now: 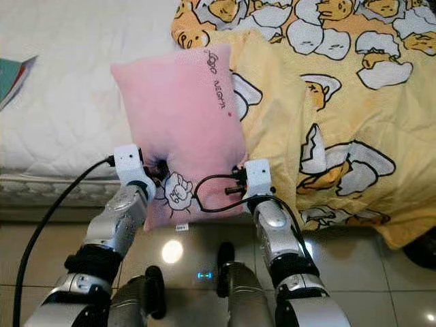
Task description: Clean up the room
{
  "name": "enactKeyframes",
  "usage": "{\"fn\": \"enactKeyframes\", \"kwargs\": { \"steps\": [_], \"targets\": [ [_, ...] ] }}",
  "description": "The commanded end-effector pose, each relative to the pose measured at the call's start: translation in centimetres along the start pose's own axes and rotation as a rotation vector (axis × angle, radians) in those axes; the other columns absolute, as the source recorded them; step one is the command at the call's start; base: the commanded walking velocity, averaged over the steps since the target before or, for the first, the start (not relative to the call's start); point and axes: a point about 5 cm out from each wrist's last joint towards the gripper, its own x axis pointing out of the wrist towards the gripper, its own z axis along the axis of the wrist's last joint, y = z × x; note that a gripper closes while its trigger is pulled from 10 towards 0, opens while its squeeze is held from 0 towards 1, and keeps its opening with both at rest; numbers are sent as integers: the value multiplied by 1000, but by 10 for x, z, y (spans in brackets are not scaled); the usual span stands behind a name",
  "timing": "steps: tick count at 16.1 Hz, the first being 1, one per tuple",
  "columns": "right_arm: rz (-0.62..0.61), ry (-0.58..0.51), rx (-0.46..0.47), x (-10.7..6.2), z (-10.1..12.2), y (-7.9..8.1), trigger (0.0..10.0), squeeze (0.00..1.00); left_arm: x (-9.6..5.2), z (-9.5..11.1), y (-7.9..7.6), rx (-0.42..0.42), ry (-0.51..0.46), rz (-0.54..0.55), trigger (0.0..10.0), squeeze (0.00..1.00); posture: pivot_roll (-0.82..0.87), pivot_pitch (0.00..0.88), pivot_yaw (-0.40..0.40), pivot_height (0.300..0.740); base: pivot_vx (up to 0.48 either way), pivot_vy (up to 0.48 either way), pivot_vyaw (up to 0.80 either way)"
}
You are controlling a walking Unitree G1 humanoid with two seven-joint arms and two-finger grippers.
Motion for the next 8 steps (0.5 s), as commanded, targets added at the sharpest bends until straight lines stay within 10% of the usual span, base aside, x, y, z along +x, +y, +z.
{"fn": "enactKeyframes", "kwargs": {
  "steps": [1,8],
  "targets": [
    [10,49,23,-2,-10,4,0,0,2,-5,4,-34,9,22,0,0,-71,314,-29,740,0,0,0],
    [22,45,34,2,-6,6,0,0,9,-2,11,21,-9,8,0,0,-56,285,-38,740,0,0,0]
  ]
}}
